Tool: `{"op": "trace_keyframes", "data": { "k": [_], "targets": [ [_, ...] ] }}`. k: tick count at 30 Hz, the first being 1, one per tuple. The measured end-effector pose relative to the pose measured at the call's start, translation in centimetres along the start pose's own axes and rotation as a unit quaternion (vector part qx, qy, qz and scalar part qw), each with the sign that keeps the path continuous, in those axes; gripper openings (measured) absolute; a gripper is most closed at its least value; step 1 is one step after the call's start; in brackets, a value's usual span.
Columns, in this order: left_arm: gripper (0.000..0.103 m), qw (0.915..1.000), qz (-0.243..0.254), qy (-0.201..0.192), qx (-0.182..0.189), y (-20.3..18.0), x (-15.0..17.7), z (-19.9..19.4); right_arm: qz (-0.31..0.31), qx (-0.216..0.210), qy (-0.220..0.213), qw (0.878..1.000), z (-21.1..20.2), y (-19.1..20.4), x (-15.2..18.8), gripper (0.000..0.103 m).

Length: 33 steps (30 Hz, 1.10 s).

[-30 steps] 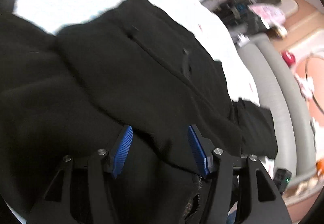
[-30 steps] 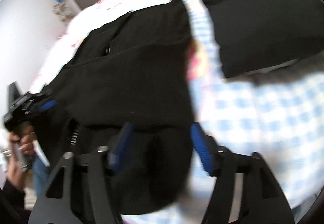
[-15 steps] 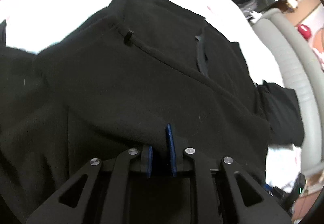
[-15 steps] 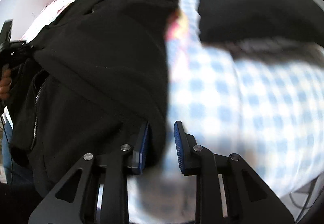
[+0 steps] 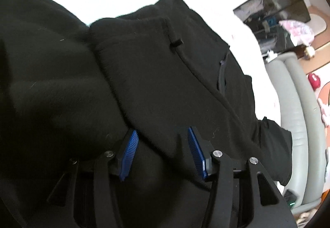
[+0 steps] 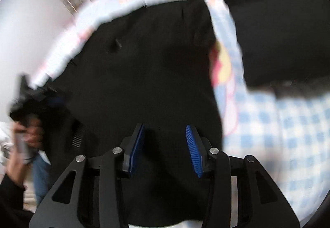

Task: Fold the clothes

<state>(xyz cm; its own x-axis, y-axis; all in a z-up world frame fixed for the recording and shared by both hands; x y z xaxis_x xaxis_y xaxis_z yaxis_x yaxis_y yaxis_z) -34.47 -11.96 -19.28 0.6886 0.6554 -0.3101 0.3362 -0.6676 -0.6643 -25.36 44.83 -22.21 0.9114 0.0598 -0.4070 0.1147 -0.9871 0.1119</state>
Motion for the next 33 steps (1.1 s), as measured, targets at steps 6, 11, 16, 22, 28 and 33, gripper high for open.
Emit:
{"op": "trace_keyframes", "data": {
  "k": [6, 11, 16, 22, 28, 33],
  "targets": [
    [0.053, 0.9987, 0.001, 0.029, 0.041, 0.3, -1.1, -0.6, 0.012, 0.011, 0.020, 1.000, -2.0, -3.5, 4.2, 0.044],
    [0.046, 0.9994, 0.017, 0.028, 0.010, -0.1, -4.3, 2.6, 0.019, 0.011, -0.026, 0.999, -3.9, -1.2, -0.1, 0.052],
    [0.011, 0.9865, 0.144, -0.024, -0.074, -3.8, -6.3, 0.0, 0.063, -0.038, -0.019, 0.997, -3.3, 0.8, -0.6, 0.052],
    [0.010, 0.9460, 0.323, -0.006, -0.026, -15.4, 1.1, -1.5, 0.056, -0.056, 0.014, 0.997, 0.0, 3.8, -0.1, 0.056],
    [0.019, 0.8767, 0.457, 0.136, -0.063, -16.0, 14.0, 4.4, 0.079, -0.070, -0.008, 0.994, -0.4, 3.9, -1.6, 0.057],
    [0.049, 0.8385, 0.517, 0.124, -0.121, -15.0, 16.5, 2.5, 0.095, -0.097, -0.076, 0.988, -3.0, 4.8, -5.1, 0.061]
  ]
}}
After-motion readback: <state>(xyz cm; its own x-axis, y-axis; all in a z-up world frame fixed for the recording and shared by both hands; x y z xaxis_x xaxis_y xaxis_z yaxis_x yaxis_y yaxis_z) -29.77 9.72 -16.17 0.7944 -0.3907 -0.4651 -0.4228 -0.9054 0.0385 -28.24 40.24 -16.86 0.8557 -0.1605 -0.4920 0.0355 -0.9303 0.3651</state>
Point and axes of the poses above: each gripper's, at about its wrist camera, not at the fingertips, and z roughly the way its jaws point, y to its left, x to its underside, the point moved 9 cm from there along z, roughly the way its jaws point, and after that the axes turned 6 degrees about x, right-handed, at the moved point
